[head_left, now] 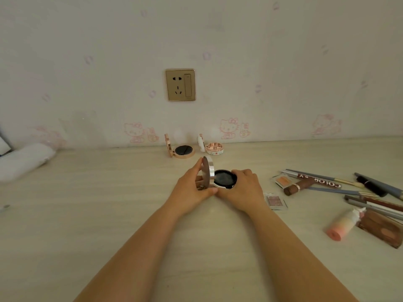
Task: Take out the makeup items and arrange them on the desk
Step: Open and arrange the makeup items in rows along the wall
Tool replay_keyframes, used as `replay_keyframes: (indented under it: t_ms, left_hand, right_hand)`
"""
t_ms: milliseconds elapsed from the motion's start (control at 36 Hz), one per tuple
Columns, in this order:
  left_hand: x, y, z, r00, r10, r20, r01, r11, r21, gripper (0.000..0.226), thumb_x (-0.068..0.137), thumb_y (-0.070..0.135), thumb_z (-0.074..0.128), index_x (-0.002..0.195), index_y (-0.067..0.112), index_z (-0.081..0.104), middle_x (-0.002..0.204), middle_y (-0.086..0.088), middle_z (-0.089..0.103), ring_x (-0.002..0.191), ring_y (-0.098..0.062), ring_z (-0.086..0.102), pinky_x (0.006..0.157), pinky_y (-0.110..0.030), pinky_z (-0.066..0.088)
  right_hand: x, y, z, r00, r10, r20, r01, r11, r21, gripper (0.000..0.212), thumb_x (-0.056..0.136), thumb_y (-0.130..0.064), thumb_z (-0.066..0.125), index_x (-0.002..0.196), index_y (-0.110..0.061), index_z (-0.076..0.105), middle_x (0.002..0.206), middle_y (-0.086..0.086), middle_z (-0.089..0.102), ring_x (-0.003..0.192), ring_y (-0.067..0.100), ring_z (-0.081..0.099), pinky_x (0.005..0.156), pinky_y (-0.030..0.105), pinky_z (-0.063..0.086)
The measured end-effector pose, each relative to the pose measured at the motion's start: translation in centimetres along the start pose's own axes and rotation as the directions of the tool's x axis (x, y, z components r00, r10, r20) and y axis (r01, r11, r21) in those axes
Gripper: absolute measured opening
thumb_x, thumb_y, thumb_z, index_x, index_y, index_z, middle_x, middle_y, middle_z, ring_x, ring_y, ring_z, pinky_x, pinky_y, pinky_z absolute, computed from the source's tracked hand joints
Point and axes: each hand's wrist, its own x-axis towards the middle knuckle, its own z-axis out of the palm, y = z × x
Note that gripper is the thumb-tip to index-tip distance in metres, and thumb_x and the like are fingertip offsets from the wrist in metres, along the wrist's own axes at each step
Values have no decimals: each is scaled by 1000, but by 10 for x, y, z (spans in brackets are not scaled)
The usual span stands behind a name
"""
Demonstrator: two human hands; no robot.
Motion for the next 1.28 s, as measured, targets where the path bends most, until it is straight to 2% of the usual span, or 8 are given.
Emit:
replay_keyframes:
  t_ms: [167, 333, 417, 583, 722, 833, 1000, 1278]
  left_hand:
    - [-4, 0, -3, 1000, 7, -12, -3, 966, 257, 65, 83, 22, 67, 140, 26, 36, 121, 5, 61, 112, -12, 57, 93, -23, 44]
    - [1, -12, -3, 995, -6, -95, 49, 888, 456, 58, 91, 19, 50, 145, 23, 30, 135, 9, 53, 123, -20, 46, 100, -36, 39]
    - [2, -15, -3, 986, -22, -168, 103, 866, 490, 55, 91, 9, 45, 144, 22, 34, 137, 5, 51, 124, -22, 43, 103, -36, 37]
    - [4, -7, 3, 980, -1, -200, 74, 930, 359, 62, 84, 13, 56, 142, 23, 35, 138, 7, 48, 128, -13, 42, 101, -25, 34]
    - [13, 8, 18, 973, -57, -224, 112, 964, 240, 75, 79, 48, 65, 144, 29, 32, 133, 11, 53, 122, -12, 50, 99, -31, 41]
    - [26, 16, 25, 948, -85, -306, 194, 919, 343, 73, 79, 64, 55, 140, 29, 36, 125, 13, 60, 115, -15, 56, 90, -34, 44]
    - [51, 22, 41, 928, -69, -366, 236, 868, 437, 53, 89, 59, 43, 132, 28, 46, 110, 11, 68, 106, -21, 61, 78, -31, 43]
    - [91, 17, 54, 930, -172, -325, 212, 973, 90, 40, 88, 53, 46, 118, 29, 58, 110, 3, 68, 109, -22, 58, 90, -35, 45]
  right_hand:
    - [-3, 0, -4, 1000, -2, 5, 2, 1000, 11, 60, 72, -54, 67, 116, -16, 55, 118, 4, 47, 111, 22, 41, 86, 26, 35]
    - [-3, -2, -4, 1000, 8, 0, -8, 1000, 30, 61, 71, -52, 68, 118, -16, 53, 119, 2, 47, 113, 20, 41, 85, 24, 34]
    - [-3, -2, -3, 999, 25, -24, -25, 999, 33, 64, 71, -52, 69, 121, -15, 52, 120, 3, 47, 114, 21, 41, 87, 24, 34]
    - [4, -2, 2, 995, 66, -71, -69, 997, -38, 70, 70, -59, 65, 122, -14, 51, 122, 4, 47, 114, 22, 42, 92, 30, 39]
    - [13, -2, 1, 994, 84, -68, -90, 991, -98, 73, 74, -61, 59, 127, -11, 47, 126, 7, 46, 117, 24, 43, 93, 33, 40]
    - [24, 2, -4, 995, 92, -32, -96, 985, -146, 75, 75, -63, 56, 127, -11, 46, 125, 7, 45, 116, 24, 43, 92, 33, 41]
    - [46, 9, -15, 992, 123, 10, -118, 974, -192, 76, 72, -64, 61, 123, -9, 47, 121, 7, 45, 114, 24, 43, 90, 33, 41]
    - [88, 27, -21, 988, 152, 26, -146, 976, -160, 77, 71, -60, 67, 123, -8, 46, 123, 8, 45, 117, 26, 42, 90, 34, 39]
